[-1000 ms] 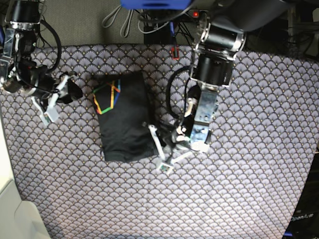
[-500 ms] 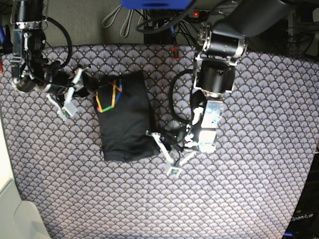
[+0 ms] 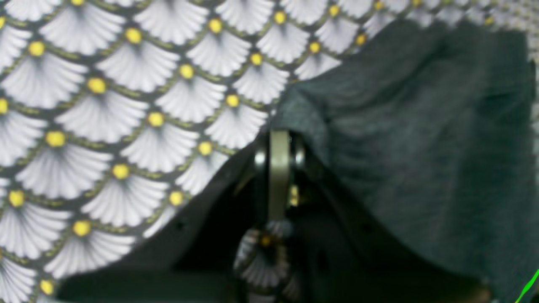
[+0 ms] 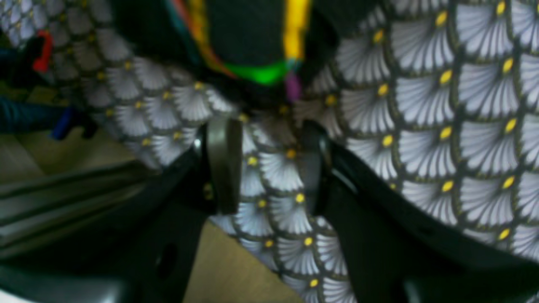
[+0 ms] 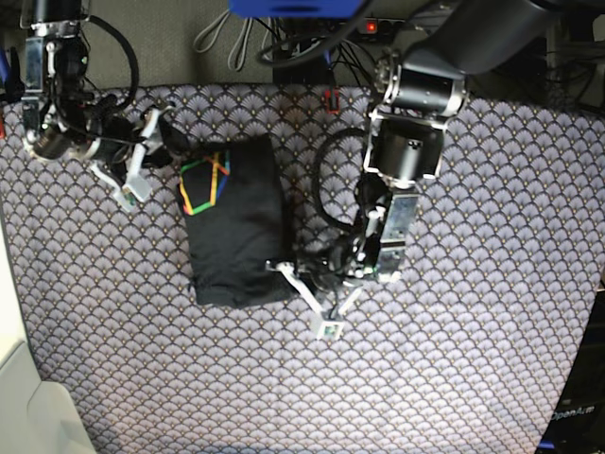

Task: Fold the T-shirt properly
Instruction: 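Push the bundle's side with the left gripper to straighten it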

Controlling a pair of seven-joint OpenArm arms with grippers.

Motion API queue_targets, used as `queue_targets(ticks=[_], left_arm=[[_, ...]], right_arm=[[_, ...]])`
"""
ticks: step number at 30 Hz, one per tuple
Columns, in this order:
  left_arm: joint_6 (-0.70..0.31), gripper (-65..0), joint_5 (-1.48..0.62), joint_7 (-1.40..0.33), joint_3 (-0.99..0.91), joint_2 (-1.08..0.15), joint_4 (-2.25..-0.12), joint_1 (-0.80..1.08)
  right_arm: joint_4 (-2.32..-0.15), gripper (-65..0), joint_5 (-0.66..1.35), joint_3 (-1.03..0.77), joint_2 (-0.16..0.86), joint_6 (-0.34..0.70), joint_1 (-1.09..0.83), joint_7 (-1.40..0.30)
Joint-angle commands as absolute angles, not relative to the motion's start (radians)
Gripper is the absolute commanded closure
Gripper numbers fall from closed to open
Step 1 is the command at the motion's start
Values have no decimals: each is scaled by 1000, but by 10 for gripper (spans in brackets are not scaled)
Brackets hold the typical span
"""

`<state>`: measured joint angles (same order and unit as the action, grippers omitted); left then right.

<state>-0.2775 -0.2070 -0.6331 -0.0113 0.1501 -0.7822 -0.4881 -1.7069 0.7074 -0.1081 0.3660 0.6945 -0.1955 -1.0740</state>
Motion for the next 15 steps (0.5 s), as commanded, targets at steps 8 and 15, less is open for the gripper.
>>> queue_targets(ticks=[8,15], left_arm=[[-285,-5,-321,-662,-12,157,-920,-464],[-285,-5,-325,-849,-36,104,-1307,-317]], right_arm=[[-1790,-239,728,-179,386,698,-225,-1050],[-1790,-188,727,-364,400,698,-259,-1055]])
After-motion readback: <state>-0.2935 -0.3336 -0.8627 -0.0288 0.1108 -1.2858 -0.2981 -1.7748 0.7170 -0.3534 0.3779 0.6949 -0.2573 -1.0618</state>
